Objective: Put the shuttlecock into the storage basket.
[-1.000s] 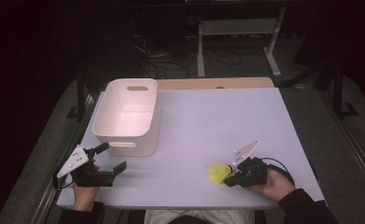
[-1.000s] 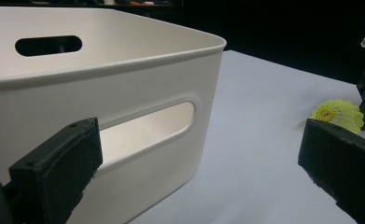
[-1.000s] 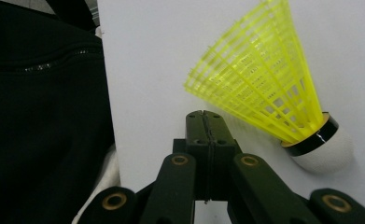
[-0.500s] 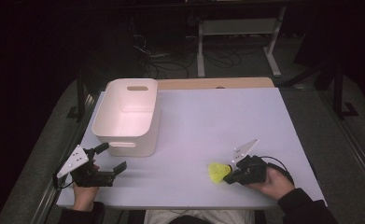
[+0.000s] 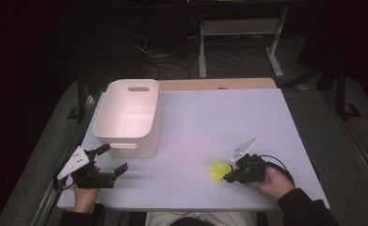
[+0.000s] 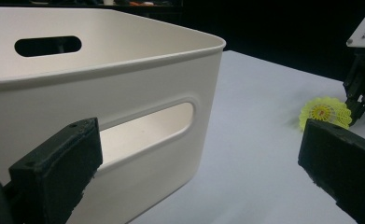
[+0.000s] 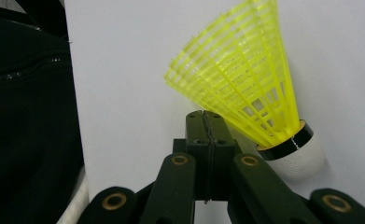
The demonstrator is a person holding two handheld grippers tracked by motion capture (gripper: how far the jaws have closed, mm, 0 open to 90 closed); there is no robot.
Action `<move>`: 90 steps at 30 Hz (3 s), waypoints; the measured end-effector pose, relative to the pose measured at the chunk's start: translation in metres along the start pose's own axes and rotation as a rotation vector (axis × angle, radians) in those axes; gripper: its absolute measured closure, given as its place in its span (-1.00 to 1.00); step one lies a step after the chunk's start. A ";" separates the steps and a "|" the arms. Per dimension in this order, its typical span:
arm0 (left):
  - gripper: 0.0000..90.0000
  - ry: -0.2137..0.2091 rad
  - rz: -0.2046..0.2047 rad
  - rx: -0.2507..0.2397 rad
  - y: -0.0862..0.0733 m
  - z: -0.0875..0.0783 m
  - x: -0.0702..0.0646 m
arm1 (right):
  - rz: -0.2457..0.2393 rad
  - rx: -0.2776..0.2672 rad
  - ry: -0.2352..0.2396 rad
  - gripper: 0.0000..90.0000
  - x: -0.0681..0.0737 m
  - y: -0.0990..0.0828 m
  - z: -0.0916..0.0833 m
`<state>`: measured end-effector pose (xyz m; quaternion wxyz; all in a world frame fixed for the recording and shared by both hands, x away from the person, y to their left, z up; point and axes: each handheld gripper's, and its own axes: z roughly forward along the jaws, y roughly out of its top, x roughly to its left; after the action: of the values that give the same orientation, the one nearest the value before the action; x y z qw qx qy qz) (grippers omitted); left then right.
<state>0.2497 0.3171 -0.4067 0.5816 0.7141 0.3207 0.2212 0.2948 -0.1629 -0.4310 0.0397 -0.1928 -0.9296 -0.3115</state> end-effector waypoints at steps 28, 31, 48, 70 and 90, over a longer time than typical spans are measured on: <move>-1.00 -0.001 -0.001 -0.001 0.000 0.000 0.000 | 0.032 -0.019 -0.040 0.97 -0.017 0.007 0.002; -1.00 -0.002 -0.002 -0.001 0.000 0.000 0.000 | 0.033 -0.022 -0.045 0.97 -0.019 0.008 0.002; -1.00 -0.004 -0.003 -0.002 0.000 0.000 0.000 | 0.058 -0.041 -0.079 0.97 -0.031 0.017 0.003; -1.00 -0.005 -0.002 -0.002 0.000 0.000 0.000 | 0.072 -0.109 -0.078 0.96 -0.033 0.018 -0.012; -1.00 -0.003 -0.001 0.002 0.000 0.000 0.000 | 0.100 -0.130 -0.083 0.64 -0.030 0.020 -0.033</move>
<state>0.2502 0.3169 -0.4068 0.5817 0.7148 0.3202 0.2194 0.3286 -0.1779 -0.3990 0.0040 -0.2540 -0.8974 -0.3607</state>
